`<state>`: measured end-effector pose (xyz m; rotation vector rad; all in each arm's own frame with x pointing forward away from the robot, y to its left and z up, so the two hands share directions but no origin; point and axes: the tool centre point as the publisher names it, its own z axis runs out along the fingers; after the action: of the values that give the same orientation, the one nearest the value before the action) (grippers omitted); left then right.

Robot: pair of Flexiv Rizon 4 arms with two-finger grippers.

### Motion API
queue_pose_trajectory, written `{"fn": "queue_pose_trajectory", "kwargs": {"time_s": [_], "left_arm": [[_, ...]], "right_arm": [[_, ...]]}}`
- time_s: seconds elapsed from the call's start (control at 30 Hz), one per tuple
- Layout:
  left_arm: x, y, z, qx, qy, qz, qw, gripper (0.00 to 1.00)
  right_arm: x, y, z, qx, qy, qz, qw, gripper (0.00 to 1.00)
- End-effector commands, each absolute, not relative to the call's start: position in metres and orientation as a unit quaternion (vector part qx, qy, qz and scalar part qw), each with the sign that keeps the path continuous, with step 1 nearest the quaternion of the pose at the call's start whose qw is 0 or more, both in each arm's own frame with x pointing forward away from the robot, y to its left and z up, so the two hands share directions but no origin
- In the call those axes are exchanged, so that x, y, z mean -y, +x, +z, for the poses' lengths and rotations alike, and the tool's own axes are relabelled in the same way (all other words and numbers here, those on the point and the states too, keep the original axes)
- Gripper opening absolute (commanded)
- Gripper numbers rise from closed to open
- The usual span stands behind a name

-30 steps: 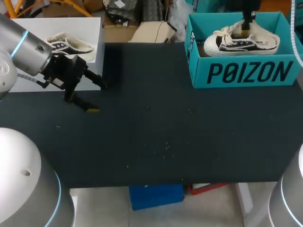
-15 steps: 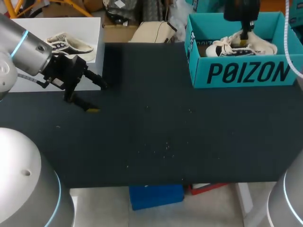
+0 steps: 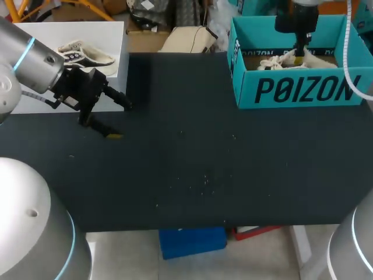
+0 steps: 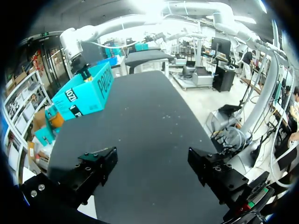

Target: Take the shoe out of the shoebox, open the shoe tongue, remove and reinsert the insole, then place the shoe into the shoebox

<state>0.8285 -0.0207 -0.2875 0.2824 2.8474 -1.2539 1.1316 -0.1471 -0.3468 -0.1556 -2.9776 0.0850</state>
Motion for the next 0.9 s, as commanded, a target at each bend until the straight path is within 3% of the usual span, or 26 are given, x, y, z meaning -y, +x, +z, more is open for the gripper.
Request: {"fn": "queue_pose_trajectory", "kwargs": {"time_s": [0.03, 0.07, 0.1, 0.13, 0.57, 0.9], "left_arm": [[0.021, 0.828, -0.288, -0.912, 0.09, -0.4, 0.01, 1.0], [0.021, 0.828, -0.288, -0.912, 0.09, -0.4, 0.01, 1.0], [0.021, 0.828, -0.288, -0.912, 0.09, -0.4, 0.01, 1.0], [0.021, 0.828, -0.288, -0.912, 0.09, -0.4, 0.01, 1.0], [0.021, 0.828, -0.288, -0.912, 0.09, -0.4, 0.01, 1.0], [0.021, 0.828, -0.288, -0.912, 0.09, -0.4, 0.01, 1.0]], "right_arm": [[0.148, 1.138, -0.342, 0.994, -0.06, 0.028, 0.081, 1.0], [0.149, 1.139, -0.339, 0.995, -0.063, 0.029, 0.078, 0.9], [0.15, 1.139, -0.336, 0.995, -0.066, 0.029, 0.075, 0.57], [0.15, 1.14, -0.332, 0.995, -0.066, 0.03, 0.073, 0.47], [0.147, 1.134, -0.263, 0.994, -0.108, 0.032, 0.007, 0.41], [0.115, 1.08, -0.232, 0.987, -0.149, 0.045, -0.033, 0.41]]}}
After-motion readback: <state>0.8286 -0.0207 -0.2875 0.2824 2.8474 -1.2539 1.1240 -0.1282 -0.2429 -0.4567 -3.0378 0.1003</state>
